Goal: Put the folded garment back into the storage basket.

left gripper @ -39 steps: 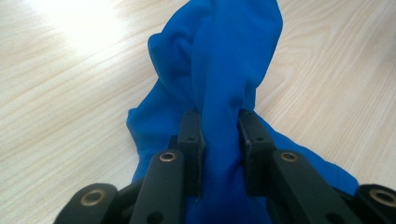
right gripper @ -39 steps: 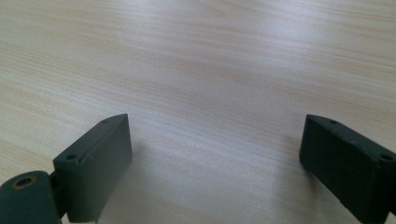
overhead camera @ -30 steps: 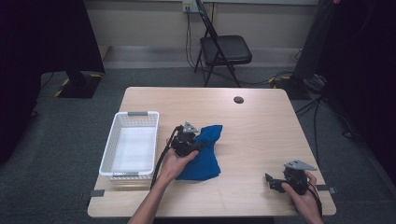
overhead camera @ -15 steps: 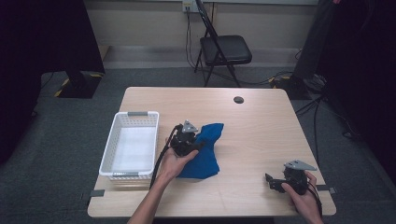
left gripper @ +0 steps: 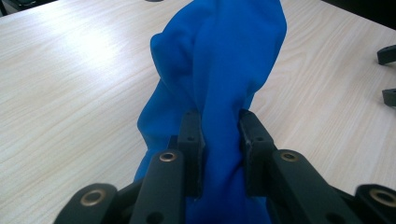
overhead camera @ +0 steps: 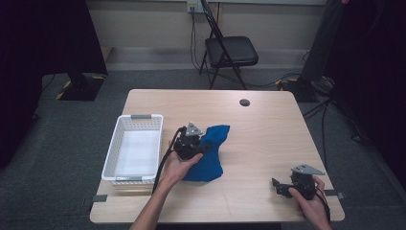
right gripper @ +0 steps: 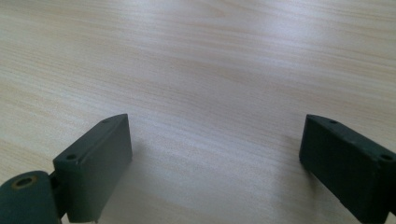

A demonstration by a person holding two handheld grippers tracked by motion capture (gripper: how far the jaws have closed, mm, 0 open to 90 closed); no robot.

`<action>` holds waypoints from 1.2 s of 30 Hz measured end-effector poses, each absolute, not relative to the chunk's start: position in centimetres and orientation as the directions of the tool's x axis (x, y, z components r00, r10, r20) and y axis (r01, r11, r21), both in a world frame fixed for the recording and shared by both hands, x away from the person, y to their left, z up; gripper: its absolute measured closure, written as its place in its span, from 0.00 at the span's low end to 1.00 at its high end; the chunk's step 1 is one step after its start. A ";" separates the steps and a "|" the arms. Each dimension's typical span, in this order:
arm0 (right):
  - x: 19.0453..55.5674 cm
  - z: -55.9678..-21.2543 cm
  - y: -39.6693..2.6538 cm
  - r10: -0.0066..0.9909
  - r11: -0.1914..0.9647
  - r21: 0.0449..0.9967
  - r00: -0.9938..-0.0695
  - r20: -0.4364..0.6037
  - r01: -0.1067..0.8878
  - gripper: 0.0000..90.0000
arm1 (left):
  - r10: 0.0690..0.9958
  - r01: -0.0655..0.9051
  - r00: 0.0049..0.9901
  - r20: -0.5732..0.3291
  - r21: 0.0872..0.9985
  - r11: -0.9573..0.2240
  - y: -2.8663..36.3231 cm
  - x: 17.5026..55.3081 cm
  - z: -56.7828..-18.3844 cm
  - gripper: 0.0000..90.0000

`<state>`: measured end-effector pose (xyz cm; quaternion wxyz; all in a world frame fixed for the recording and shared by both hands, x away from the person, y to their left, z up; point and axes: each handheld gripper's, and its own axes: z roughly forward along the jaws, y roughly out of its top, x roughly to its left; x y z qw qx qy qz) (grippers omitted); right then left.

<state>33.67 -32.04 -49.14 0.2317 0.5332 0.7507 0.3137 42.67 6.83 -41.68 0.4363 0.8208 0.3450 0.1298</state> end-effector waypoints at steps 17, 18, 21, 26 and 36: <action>33.7 -49.1 -32.0 0.946 0.234 0.718 -0.324 -0.013 0.655 0.09 | 0.675 0.432 0.733 -0.080 0.822 -0.371 7.4 42.3 -40.4 0.83; 33.7 -49.1 -32.0 0.946 0.234 0.718 -0.324 -0.013 0.655 0.09 | 0.675 0.430 0.733 -0.079 0.823 -0.371 7.4 42.3 -40.3 0.83; 33.7 -49.1 -32.0 0.946 0.234 0.718 -0.324 -0.013 0.655 0.09 | 0.674 0.424 0.735 -0.075 0.827 -0.370 7.6 42.2 -40.0 0.83; 33.7 -49.1 -32.0 0.946 0.234 0.718 -0.324 -0.013 0.655 0.09 | 0.674 0.416 0.735 -0.072 0.833 -0.365 7.8 42.0 -39.6 0.83; 33.7 -49.1 -32.0 0.946 0.234 0.718 -0.324 -0.013 0.655 0.09 | 0.666 0.405 0.744 -0.062 0.834 -0.375 8.0 41.7 -39.0 0.83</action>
